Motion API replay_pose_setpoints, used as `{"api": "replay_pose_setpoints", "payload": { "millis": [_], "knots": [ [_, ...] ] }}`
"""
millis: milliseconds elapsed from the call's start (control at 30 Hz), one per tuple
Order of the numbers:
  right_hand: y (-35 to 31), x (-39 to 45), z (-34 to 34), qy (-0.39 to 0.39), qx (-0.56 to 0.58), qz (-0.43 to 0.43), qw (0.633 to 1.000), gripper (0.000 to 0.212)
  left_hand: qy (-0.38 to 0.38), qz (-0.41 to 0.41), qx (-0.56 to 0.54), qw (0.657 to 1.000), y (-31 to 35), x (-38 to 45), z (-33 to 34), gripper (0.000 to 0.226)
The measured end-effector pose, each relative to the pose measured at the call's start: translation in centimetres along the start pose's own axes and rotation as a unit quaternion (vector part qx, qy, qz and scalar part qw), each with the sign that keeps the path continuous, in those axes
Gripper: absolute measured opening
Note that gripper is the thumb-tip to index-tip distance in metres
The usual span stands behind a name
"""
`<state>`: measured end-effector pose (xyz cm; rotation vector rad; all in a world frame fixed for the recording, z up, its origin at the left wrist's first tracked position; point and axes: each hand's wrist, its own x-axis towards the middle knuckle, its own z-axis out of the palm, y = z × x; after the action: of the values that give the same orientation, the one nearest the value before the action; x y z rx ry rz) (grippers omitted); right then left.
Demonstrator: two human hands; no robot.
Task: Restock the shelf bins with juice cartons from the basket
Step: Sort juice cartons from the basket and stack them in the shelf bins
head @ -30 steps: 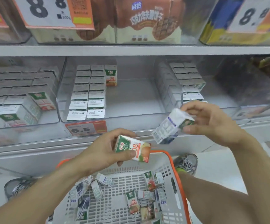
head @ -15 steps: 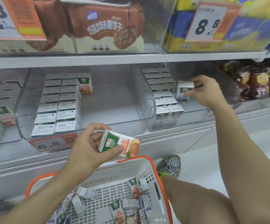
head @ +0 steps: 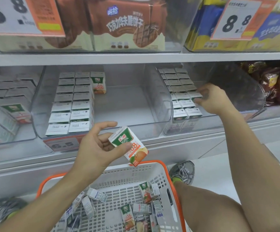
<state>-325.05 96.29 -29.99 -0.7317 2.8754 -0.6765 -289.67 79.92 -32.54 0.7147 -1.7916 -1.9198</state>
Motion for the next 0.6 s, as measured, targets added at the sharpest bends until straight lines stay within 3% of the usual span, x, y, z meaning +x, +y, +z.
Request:
{"api": "replay_pose_setpoints", "payload": {
  "millis": [133, 200, 333, 467, 533, 600],
  "knots": [
    [-2.8, -3.7, -0.4, 0.161, 0.011, -0.089, 0.983, 0.024, 0.008, -0.015, 0.0, 1.0, 0.4, -0.5, -0.8, 0.044],
    [-5.5, -6.8, -0.2, 0.172, 0.092, -0.161, 0.967, 0.011, 0.008, -0.008, -0.004, 1.0, 0.6, -0.8, -1.4, 0.039],
    [-10.1, -12.3, 0.9, 0.019, 0.228, -0.232, 0.945, 0.01, -0.003, 0.009, 0.004, 1.0, 1.1, -1.7, -2.2, 0.033],
    [-13.8, -16.6, 3.0, -0.248, 0.271, -0.253, 0.895, 0.051, 0.003, 0.035, 0.009, 0.999, 0.8, -2.2, -3.1, 0.032],
    [-15.1, -17.7, 4.3, -0.285, 0.246, -0.291, 0.88, 0.061, 0.012, 0.067, 0.033, 0.997, 0.8, -2.5, -3.7, 0.037],
    [-16.1, -18.0, 5.1, -0.27, 0.254, -0.303, 0.878, 0.054, 0.024, 0.112, 0.087, 0.99, 1.1, -2.9, -4.3, 0.041]
  ]
}}
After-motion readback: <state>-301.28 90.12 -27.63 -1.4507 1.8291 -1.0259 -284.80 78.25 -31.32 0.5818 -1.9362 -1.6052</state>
